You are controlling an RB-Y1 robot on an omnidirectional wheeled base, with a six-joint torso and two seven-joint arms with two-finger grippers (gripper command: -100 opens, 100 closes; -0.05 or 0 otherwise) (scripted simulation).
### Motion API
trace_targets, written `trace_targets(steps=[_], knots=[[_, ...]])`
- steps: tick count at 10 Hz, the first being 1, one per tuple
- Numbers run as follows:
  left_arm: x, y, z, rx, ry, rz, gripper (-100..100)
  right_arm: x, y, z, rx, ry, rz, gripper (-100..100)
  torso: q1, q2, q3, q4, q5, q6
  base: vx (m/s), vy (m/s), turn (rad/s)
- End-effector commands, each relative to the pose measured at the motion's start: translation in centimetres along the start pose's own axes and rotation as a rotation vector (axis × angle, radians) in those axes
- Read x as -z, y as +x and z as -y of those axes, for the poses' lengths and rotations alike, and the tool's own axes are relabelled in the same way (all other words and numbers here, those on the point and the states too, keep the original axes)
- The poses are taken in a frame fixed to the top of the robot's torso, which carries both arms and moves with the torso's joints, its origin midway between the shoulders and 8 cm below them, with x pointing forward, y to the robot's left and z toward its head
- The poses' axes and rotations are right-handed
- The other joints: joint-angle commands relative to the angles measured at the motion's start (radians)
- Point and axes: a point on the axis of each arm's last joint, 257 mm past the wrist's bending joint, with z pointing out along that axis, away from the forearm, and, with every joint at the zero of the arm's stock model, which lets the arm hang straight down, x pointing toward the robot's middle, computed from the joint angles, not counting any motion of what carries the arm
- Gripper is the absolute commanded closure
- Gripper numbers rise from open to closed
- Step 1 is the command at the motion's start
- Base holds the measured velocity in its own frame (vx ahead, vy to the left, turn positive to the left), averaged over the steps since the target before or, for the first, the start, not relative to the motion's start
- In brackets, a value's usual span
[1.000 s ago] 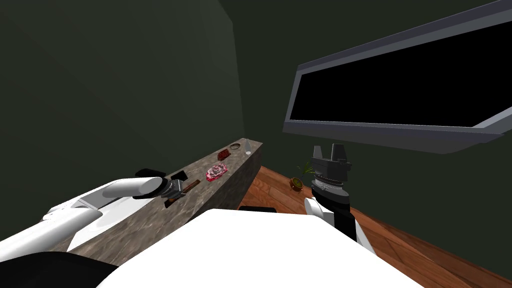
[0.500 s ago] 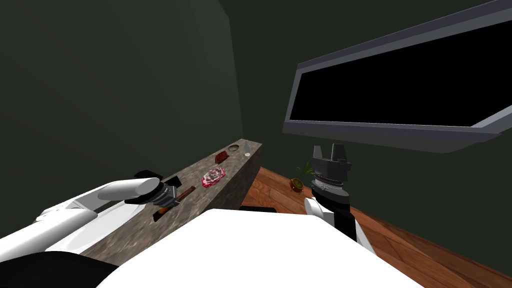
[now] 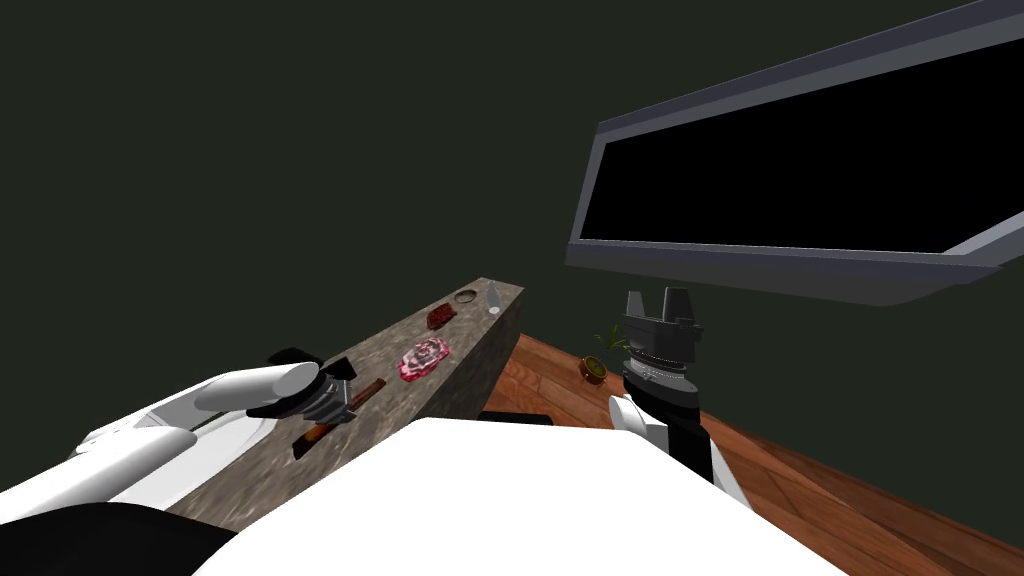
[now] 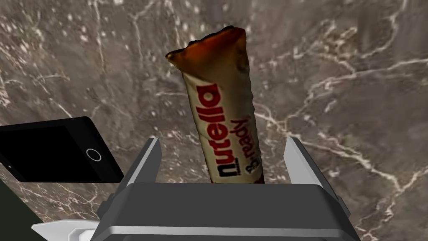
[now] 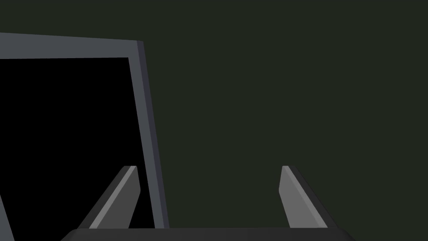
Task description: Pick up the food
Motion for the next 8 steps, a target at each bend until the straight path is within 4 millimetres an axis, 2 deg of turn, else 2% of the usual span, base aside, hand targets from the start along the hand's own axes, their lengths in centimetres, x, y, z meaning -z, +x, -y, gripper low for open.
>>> trace_targets(steps=[1, 2, 3, 7, 8], knots=[[-0.98, -0.31, -0.10, 0.003, 0.001, 0.000, -100, 0.00, 0.00, 0.00, 0.000, 0.000, 0.000, 0, 0.000, 0.000, 0.000, 0.000, 0.000, 0.000, 0.013, 0.009, -0.020], [-0.65, -0.26, -0.10, 0.004, 0.000, 0.000, -100, 0.00, 0.00, 0.00, 0.000, 0.000, 0.000, 0, 0.000, 0.000, 0.000, 0.000, 0.000, 0.000, 0.005, 0.004, -0.003], [-0.73, -0.29, -0.09, 0.003, 0.001, -0.001, 100, 0.00, 0.00, 0.00, 0.000, 0.000, 0.000, 0, 0.000, 0.000, 0.000, 0.000, 0.000, 0.000, 0.000, 0.000, 0.000], [-0.70, -0.28, -0.04, 0.004, 0.002, -0.001, 100, 0.00, 0.00, 0.00, 0.000, 0.000, 0.000, 0, 0.000, 0.000, 0.000, 0.000, 0.001, 0.001, 0.000, 0.000, 0.000], [-0.69, -0.28, -0.03, 0.004, 0.003, -0.001, 0, 0.00, 0.00, 0.00, 0.000, 0.000, 0.000, 0, 0.000, 0.000, 0.000, 0.000, 0.001, 0.001, 0.000, 0.000, 0.000]])
